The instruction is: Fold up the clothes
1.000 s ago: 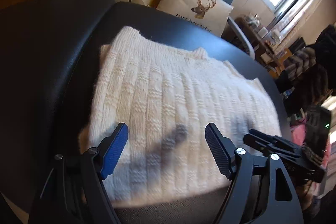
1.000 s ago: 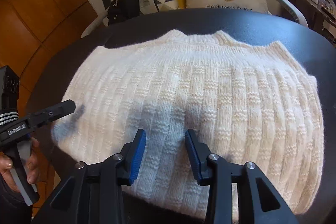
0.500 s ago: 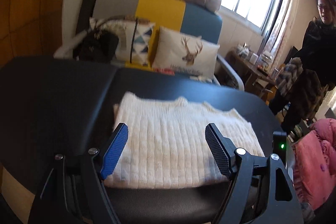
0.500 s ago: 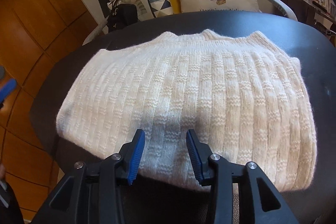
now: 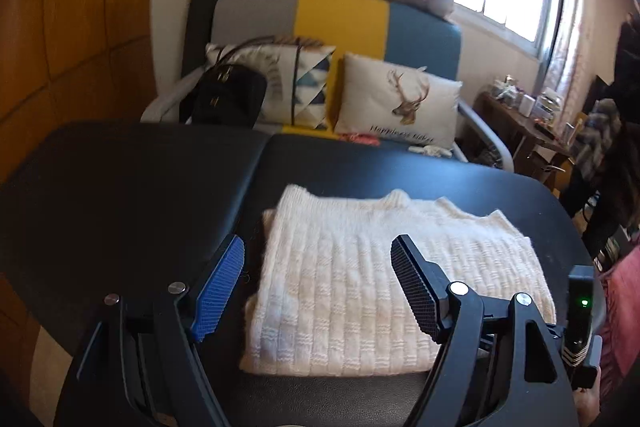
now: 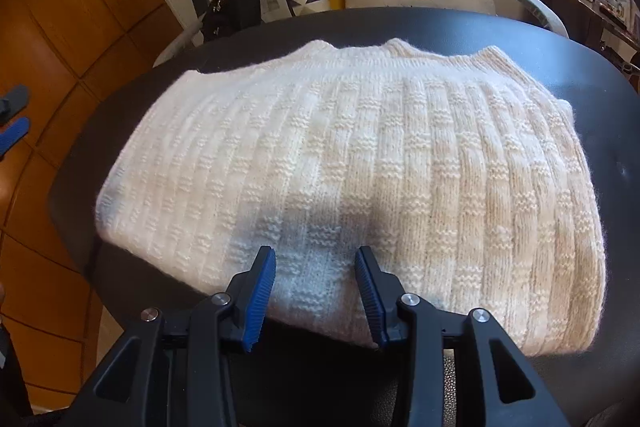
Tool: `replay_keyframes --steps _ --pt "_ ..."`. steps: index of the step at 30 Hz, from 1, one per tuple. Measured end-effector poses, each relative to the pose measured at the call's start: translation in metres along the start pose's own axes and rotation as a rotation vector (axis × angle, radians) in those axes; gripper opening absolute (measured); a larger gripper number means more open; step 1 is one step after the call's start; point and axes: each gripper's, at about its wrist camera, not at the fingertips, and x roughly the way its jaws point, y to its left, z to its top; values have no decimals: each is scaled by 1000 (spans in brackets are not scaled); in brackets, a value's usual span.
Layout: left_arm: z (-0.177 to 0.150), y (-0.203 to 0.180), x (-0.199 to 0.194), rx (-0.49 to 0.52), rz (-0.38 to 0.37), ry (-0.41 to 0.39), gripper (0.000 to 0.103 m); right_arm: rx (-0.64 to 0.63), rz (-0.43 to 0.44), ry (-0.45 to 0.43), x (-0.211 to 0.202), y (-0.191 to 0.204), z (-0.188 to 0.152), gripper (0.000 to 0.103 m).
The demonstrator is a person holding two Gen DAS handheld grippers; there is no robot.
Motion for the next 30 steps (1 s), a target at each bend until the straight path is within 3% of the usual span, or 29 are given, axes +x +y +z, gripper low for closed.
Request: replay_keyframes --steps 4,18,23,26,28,30 --pt "-2 10 9 -36 -5 14 79 -24 -24 15 4 3 1 42" --pt "6 9 16 -18 49 11 79 -100 -76 40 12 11 5 45" --pt "-4 3 21 8 131 0 79 -104 -52 -84 -10 20 19 45" --pt "-15 8 29 -35 135 16 79 -149 -164 -163 -23 26 25 45" --pt "-24 18 29 -70 132 15 79 -73 -234 -220 -39 -4 26 45" --pt "-30 33 31 -92 110 26 79 79 -306 -232 -49 -58 29 45"
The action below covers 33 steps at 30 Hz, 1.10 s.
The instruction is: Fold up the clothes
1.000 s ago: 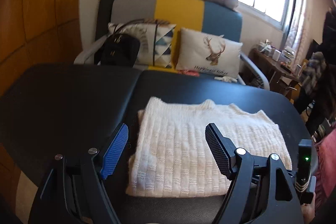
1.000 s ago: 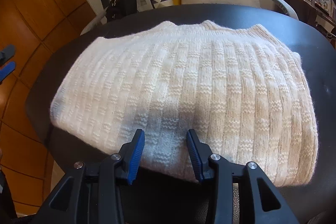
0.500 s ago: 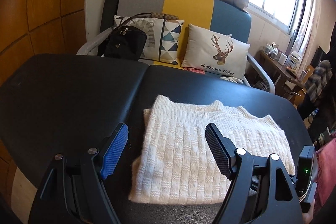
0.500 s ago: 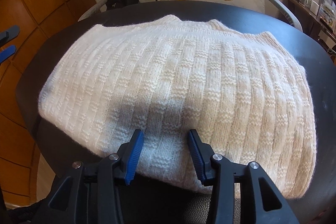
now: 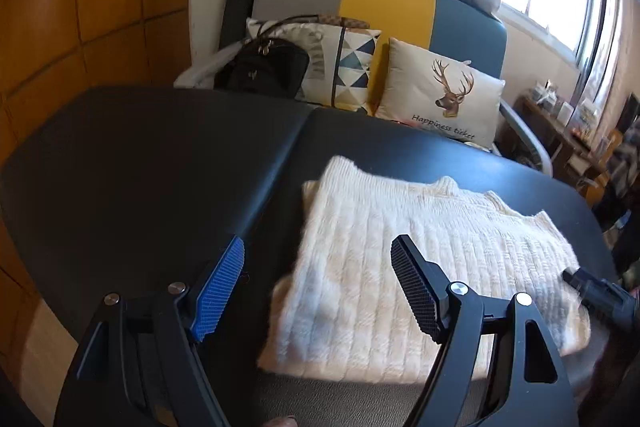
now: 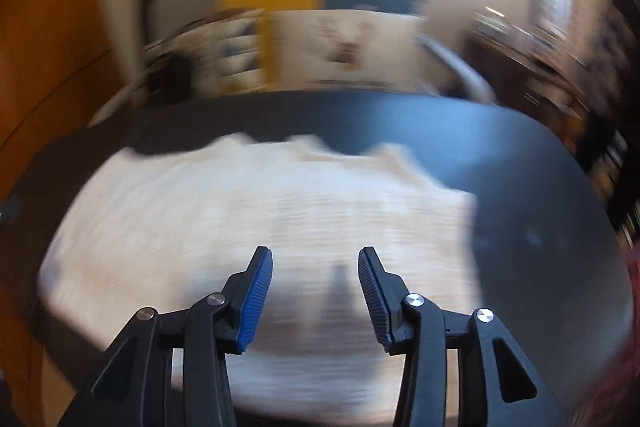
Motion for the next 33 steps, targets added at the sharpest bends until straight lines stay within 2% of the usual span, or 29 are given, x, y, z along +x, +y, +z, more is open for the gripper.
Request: replay_keyframes --steps 3,4,5,7,9,11,12,14,17,19,22,25,27,30,33 --pt "2 21 14 -9 -15 42 79 97 11 62 19 -55 15 45" --pt "2 29 17 -12 -55 60 79 128 25 83 24 -71 19 45" --pt "3 38 20 -8 -125 85 79 198 104 76 21 -92 24 46" --pt "4 53 29 24 -192 131 79 331 352 133 24 -131 28 53" --pt "7 67 45 40 -236 186 79 394 448 172 31 -166 27 56" --pt "11 73 64 19 -319 263 79 452 512 215 40 -197 22 57" --pt "12 72 75 11 -357 300 79 481 529 239 45 -210 17 59" --pt "14 62 94 22 -416 361 79 530 635 279 59 -226 5 60" --pt "13 40 120 43 -455 433 79 565 728 318 82 -228 -10 60" --pt "13 25 137 71 -459 474 79 568 742 340 98 -222 -11 60" --pt "20 4 146 139 -450 470 79 525 803 357 112 -208 -1 61" --pt "27 -5 151 165 -452 486 80 459 845 397 127 -187 15 61" --pt "31 -10 154 200 -446 490 80 381 823 429 133 -163 27 63" --pt "35 -20 159 236 -435 475 82 214 758 454 136 -127 43 72" --pt "34 -17 162 243 -440 448 82 105 696 468 134 -107 52 73"
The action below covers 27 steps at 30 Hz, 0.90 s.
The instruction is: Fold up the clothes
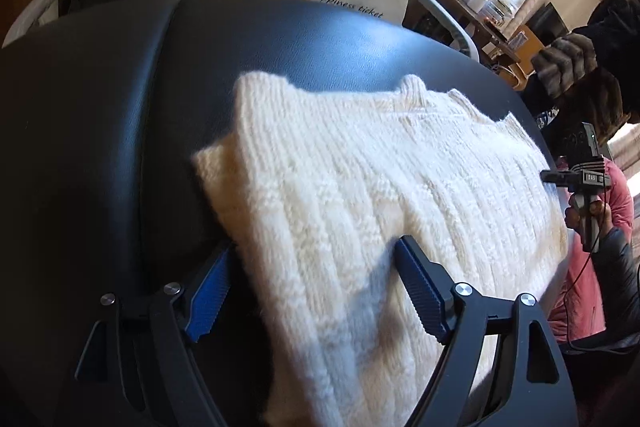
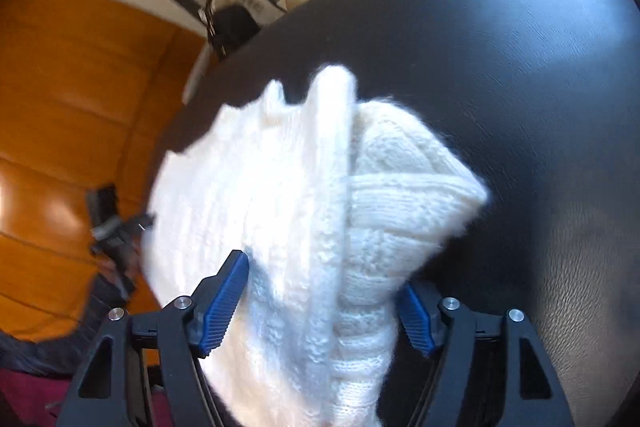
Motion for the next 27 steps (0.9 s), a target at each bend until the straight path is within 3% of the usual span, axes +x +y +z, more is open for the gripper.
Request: replay_keyframes --steps 1,3,4,5,7,8,12,14,20,27 --pt "0 0 1 1 -1 -10 81 -21 -14 2 0 3 -2 73" --pt "3 1 3 3 -8 -30 53 -67 -39 0 0 9 -6 72" --pt "4 2 3 -13 -22 -35 31 -109 -58 3 1 14 -9 72" --pt "5 3 1 -34 -28 -54 21 -180 -92 17 -3 18 -20 69" --pt "3 -2 -6 -38 13 -100 17 -179 -187 27 -3 26 -21 54" --pt "1 -6 -9 -37 38 -118 16 -182 -204 24 -4 31 -21 31" --pt "-17 -14 -38 -99 105 -227 15 -265 -317 -14 0 63 -23 27" --pt "-30 -14 -60 -146 137 -299 14 -319 -332 -27 4 81 -18 27" --pt "-86 3 -146 -284 259 -482 14 -570 -308 -4 49 167 18 26" --pt "-151 33 -217 -437 487 -621 15 -913 -300 46 141 299 70 24"
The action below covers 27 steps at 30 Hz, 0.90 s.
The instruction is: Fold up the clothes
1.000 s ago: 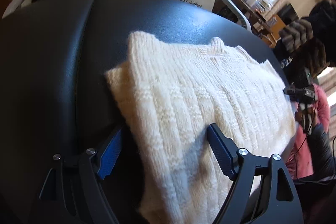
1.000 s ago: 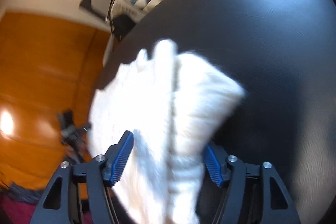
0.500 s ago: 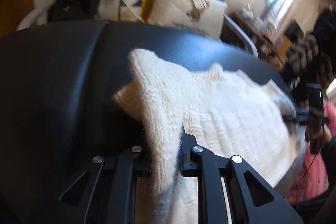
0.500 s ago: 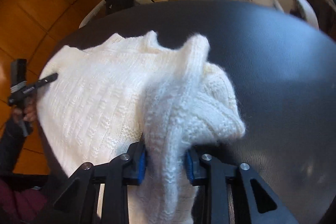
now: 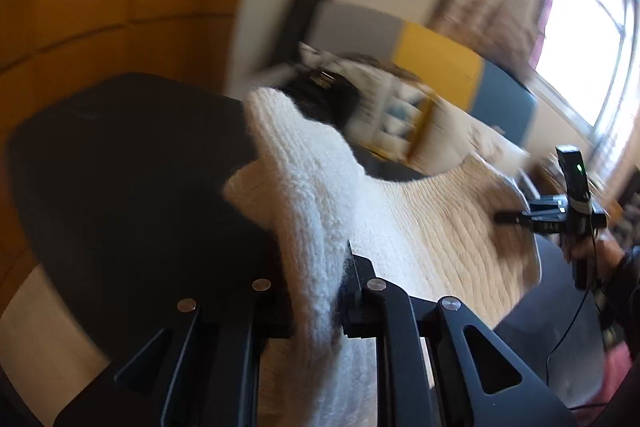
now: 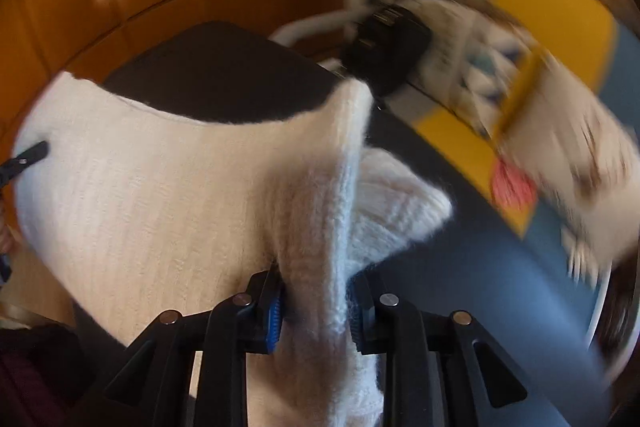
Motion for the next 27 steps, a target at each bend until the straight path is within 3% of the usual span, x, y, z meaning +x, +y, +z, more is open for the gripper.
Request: replay_keyframes --steps 3,5,8,12,14,18,20,23,24,27 --pt "-5 29 13 -30 132 38 15 -117 -47 45 49 23 57 24" --pt "-14 45 36 -64 204 131 17 -153 -79 85 84 32 84 27" --pt "-26 68 61 -129 238 247 20 -133 -115 178 136 33 105 38" --pt "-31 85 54 -209 185 251 25 -102 -157 141 135 35 114 43" --pt "-32 94 46 -244 157 241 27 -141 -244 84 118 45 112 45" --pt "-37 92 24 -252 187 176 27 -142 -326 -49 88 65 111 45" --pt "-40 90 12 -252 207 141 27 -145 -220 -76 77 80 97 45" --pt "-39 66 27 -206 250 161 27 -166 -168 43 105 103 75 45" --pt "-39 61 33 -190 264 186 27 -157 -172 90 121 104 70 45" --pt "-41 54 58 -143 325 289 27 -77 -160 55 121 101 68 46"
